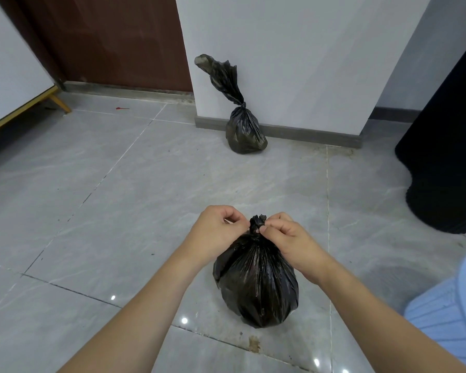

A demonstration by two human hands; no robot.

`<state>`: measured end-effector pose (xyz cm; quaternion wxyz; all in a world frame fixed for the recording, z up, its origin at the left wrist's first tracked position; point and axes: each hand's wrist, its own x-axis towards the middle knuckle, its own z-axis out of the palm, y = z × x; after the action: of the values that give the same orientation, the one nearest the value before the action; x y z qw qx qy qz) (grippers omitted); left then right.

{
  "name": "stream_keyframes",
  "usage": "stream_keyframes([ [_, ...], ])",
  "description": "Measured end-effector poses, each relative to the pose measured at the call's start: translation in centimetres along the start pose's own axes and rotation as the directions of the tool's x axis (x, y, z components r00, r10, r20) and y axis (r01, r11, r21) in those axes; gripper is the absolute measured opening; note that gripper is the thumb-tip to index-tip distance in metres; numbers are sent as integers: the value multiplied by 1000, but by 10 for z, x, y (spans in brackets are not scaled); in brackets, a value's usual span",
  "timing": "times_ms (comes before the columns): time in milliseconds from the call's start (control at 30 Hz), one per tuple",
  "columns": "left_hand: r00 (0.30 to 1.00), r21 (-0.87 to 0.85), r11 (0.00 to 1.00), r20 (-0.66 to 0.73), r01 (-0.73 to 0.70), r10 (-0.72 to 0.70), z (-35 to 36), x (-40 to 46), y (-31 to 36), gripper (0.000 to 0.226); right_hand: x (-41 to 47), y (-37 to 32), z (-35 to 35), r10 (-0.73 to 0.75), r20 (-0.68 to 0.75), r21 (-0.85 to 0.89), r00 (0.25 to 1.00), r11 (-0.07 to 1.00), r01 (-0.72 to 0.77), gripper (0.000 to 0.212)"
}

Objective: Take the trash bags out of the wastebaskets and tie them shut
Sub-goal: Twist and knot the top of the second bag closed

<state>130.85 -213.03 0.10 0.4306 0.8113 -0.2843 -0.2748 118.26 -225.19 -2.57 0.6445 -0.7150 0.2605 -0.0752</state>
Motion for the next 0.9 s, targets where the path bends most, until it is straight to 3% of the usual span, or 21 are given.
stream_keyframes([
  [400, 998, 75, 996, 36, 51, -54, 1, 0, -4, 14, -1, 3, 3, -10, -3, -59, 1000, 998, 10, 27],
  [767, 997, 146, 989, 76, -2, -9, 2, 5, -8, 8, -1, 2, 3, -11, 13, -119, 1000, 993, 13, 27],
  [900, 998, 101, 994, 51, -33, 28, 2, 3, -11, 8, -1, 2, 1, -18, -33, -87, 999, 996, 15, 28],
])
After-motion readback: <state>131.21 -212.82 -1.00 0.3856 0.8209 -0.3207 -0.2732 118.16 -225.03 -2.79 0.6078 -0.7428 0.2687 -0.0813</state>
